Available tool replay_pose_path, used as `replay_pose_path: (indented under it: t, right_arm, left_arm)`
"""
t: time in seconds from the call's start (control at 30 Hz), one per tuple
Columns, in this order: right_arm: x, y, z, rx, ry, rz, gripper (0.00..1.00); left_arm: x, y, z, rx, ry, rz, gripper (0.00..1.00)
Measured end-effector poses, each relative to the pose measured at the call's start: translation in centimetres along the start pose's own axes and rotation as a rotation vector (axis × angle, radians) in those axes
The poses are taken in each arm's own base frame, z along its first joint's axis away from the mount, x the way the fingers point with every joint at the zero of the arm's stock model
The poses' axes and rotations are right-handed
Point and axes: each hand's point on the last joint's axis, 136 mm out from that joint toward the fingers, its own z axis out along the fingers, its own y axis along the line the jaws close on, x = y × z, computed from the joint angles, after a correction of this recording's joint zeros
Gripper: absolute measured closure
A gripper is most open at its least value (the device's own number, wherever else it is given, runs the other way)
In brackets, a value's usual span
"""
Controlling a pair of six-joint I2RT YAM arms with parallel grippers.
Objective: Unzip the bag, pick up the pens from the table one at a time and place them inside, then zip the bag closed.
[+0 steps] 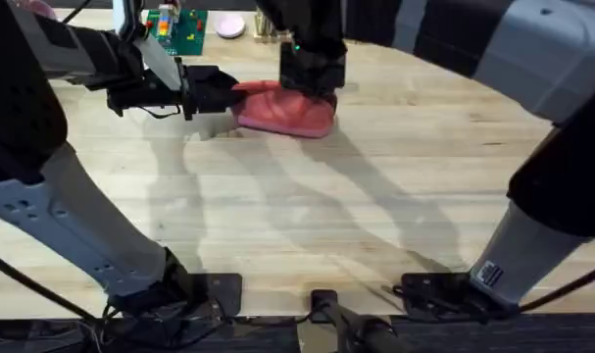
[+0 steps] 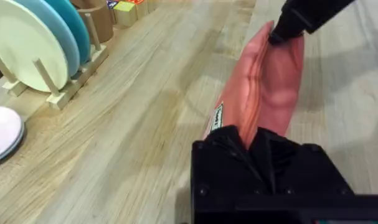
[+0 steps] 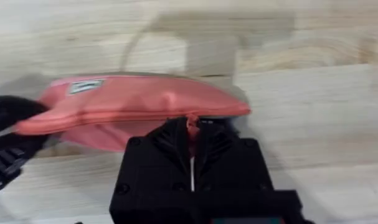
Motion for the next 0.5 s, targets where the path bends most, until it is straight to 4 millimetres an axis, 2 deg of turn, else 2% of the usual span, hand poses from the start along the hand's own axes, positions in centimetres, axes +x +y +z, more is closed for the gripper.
replay_pose_path:
  t: [0.37,0.5]
  right_arm:
    - [-0.9,-3.3,1.0,0.021,0.070,0.066,0.970]
    - [-1.4,-5.0,1.4,0.045,0.093,0.100,0.970]
  left_arm:
    - [-0.1,-0.3,0.4,0.014,0.000,-0.001,0.957]
    - [-0.1,-0.4,0.4,0.016,0.000,-0.007,0.957]
